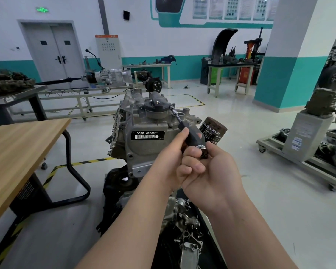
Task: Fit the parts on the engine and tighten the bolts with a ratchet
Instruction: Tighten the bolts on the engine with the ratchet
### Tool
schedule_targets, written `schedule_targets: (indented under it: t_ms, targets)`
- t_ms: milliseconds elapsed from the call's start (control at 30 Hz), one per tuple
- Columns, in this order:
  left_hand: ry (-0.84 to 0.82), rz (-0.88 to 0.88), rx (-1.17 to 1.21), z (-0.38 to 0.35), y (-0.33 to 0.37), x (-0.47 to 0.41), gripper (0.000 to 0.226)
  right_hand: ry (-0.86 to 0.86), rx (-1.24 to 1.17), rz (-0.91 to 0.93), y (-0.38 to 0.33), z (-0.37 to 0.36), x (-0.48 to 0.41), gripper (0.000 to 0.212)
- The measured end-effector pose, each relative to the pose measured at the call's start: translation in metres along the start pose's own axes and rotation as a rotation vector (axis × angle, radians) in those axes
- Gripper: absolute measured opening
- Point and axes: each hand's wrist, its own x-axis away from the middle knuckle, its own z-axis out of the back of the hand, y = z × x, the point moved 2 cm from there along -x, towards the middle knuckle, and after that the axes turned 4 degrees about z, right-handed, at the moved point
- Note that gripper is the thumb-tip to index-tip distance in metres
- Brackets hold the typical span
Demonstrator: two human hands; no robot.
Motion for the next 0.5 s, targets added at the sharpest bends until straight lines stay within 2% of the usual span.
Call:
schedule_targets:
  t_ms: [67,167,333,433,500]
  targets:
    - [0.005,-0.006,0.024,0.002,-0.003,-0.005,0.04,0.001,0.096,0.017,-0.001,0.002,-0.001,0.028]
    - [-0.017,-0.018,0.024,0.002,-0.007,-0.01,0.041,0.003,0.385,0.103,-0.005,0.006,-0.003,0.031]
    - [-0.082,-0.077,0.131,-0.004,-0.007,-0.013,0.041,0.133,1.202,0.42,-0.017,0.006,-0.003,0.029]
    - [-0.134,-0.093,0.205,-0.004,-0.004,-0.009,0.04,0.088,1.541,0.581,-0.019,0.0,0.0,0.02]
    - [-0.211,-0.071,0.254,-0.004,-0.002,-0.005,0.047,0.081,1.814,0.677,-0.016,-0.004,0.004,0.023]
